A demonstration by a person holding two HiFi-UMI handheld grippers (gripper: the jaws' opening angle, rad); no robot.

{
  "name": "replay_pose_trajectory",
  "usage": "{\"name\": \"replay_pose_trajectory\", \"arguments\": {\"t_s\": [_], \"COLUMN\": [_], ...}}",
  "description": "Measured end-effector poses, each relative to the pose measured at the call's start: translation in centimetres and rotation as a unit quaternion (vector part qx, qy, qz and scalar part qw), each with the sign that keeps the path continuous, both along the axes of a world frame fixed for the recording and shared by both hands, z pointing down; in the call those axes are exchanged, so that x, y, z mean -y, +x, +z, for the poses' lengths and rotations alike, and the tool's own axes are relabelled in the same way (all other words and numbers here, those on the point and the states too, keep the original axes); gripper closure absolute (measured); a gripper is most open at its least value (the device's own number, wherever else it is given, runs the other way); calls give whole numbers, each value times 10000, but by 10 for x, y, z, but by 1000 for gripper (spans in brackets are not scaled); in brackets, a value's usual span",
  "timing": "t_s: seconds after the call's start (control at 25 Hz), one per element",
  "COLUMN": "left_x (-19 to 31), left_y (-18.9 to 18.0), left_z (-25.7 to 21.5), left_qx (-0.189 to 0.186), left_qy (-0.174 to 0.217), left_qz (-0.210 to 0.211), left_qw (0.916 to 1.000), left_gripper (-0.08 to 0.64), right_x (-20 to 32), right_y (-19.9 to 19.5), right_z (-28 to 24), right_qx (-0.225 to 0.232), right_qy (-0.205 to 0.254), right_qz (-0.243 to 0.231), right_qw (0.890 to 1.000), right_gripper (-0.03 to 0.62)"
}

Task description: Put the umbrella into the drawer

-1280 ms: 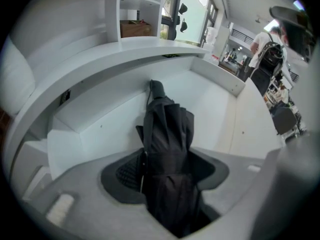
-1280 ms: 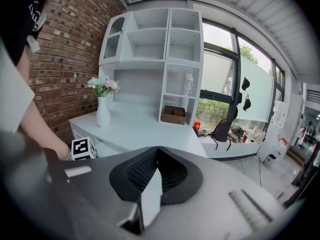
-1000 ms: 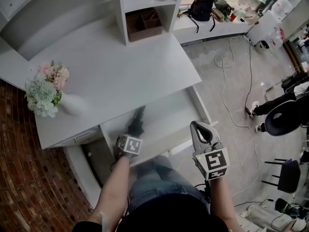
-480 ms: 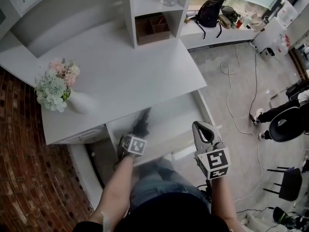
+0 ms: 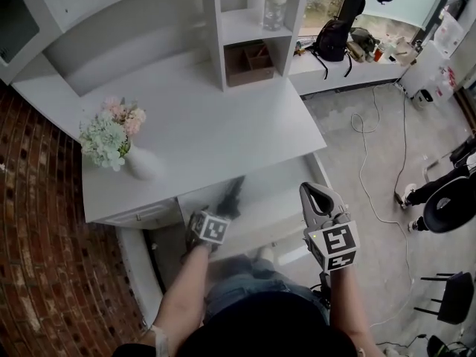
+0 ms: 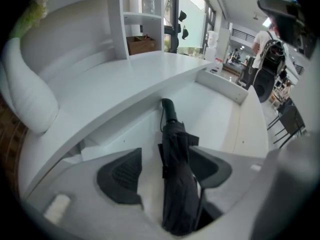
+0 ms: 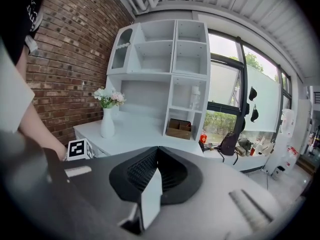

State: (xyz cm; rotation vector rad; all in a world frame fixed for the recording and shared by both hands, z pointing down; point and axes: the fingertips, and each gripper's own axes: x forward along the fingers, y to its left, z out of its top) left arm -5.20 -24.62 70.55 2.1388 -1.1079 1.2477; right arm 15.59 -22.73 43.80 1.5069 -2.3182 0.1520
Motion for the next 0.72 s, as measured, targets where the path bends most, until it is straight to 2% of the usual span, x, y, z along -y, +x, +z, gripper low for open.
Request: {"name": "replay_pose_trajectory", "arguments": {"t_s": [0.12,0.2,0.28,0.48,0.72], "left_x": [9,10,16,38,51], "left_y": [-4,-13,-20,-25,-30], "left_z": [-18,-24,-35,-82,-121], "left_qx": [-66,44,87,-302,-519], "left_qy": [227,204,342,992,1472], "left_qz": [-124,-235,-351,-579,-778], "left_qw": [9996,9995,9988,9929,9847], "left_gripper": [267,270,272,275,278], "right_x": [3,4,7,14,20], "right_y": [-6,-10,-13,-17,-17], "right_z": [-8,-12,-17,-34,-50], "right_qx": [30,57,73,142,335], "right_qy": [110,180,265,500,679], "right_qz": [-98,-154,-205,-264,-291], "right_qw": [9999,9997,9994,9983,9967], "right_gripper": [589,589,589,589,589]}}
